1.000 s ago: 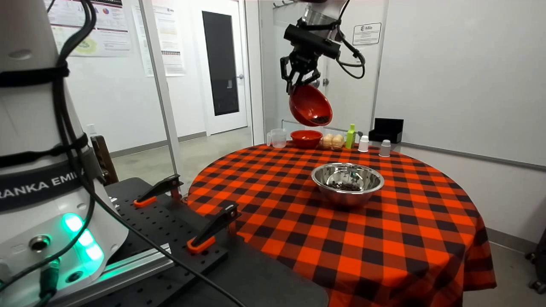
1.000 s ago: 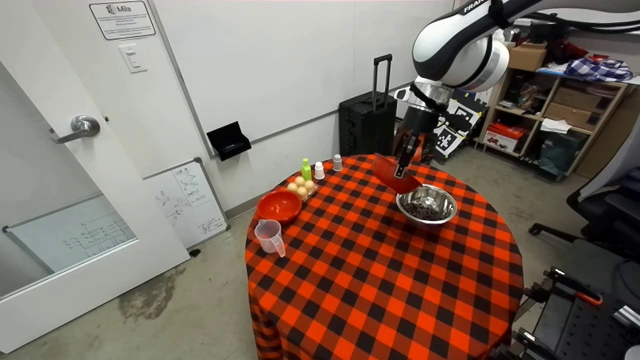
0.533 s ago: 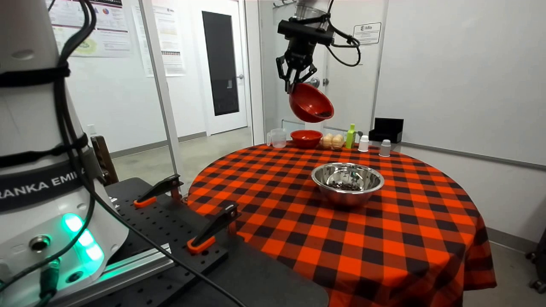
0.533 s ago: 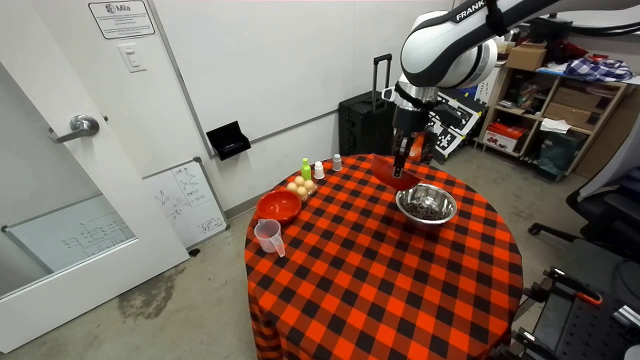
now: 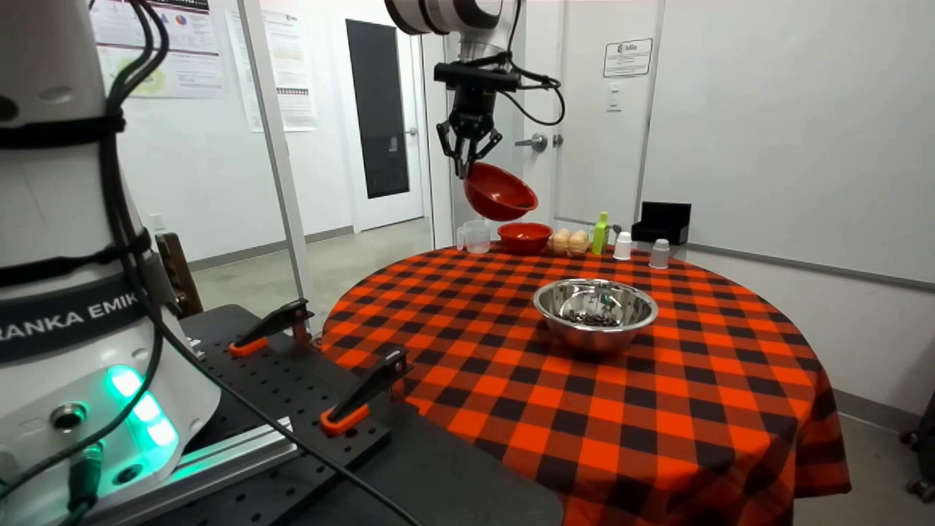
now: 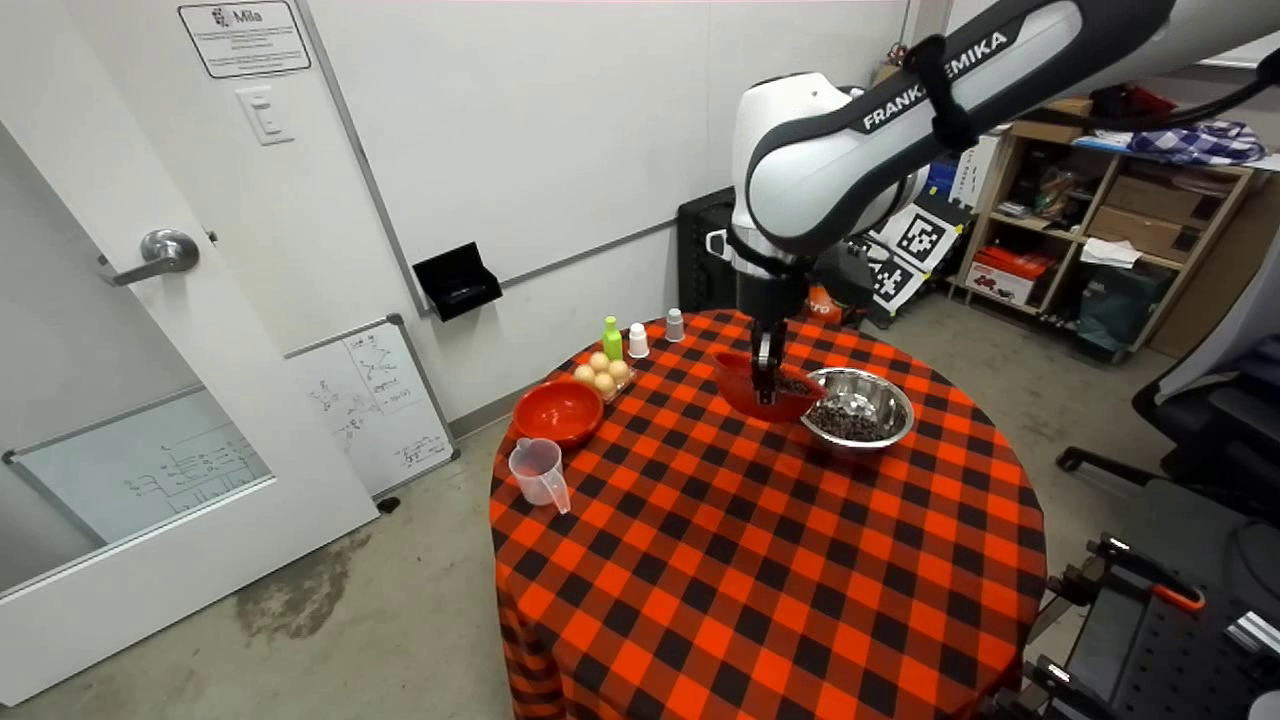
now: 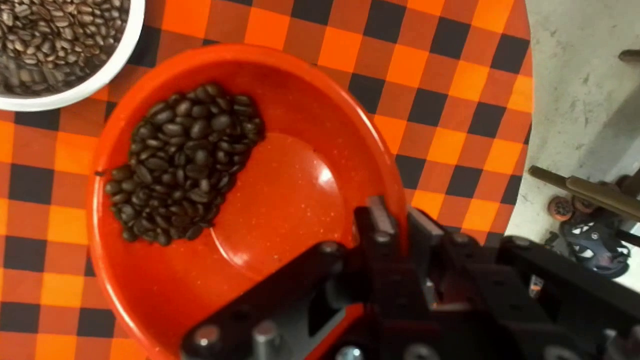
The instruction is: Pour some of the things in the red bowl into the metal bowl
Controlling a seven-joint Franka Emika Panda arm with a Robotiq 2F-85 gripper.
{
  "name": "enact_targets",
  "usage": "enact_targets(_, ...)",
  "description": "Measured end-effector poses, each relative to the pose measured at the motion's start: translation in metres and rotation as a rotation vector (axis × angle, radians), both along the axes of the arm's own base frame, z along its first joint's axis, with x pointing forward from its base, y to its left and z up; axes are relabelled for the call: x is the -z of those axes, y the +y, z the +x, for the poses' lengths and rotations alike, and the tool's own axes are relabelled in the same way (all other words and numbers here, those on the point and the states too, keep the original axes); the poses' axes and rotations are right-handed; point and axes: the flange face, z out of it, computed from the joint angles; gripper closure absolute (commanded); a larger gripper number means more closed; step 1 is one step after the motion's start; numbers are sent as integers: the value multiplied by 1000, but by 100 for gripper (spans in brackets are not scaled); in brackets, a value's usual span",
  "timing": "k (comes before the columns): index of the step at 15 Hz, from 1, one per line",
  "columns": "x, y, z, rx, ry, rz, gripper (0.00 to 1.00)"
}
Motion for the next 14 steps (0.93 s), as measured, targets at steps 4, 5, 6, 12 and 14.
enact_targets(4,37,59,-1,-65,18,-143,98)
enact_targets(5,49,71,0,-76,21,-181,98)
enact_targets(6,62,80,2,-86,22,-216,98)
enact_targets(12,138,75,44,-74,30,-343,98)
enact_targets(14,153,62,58,-51,30,-358,98)
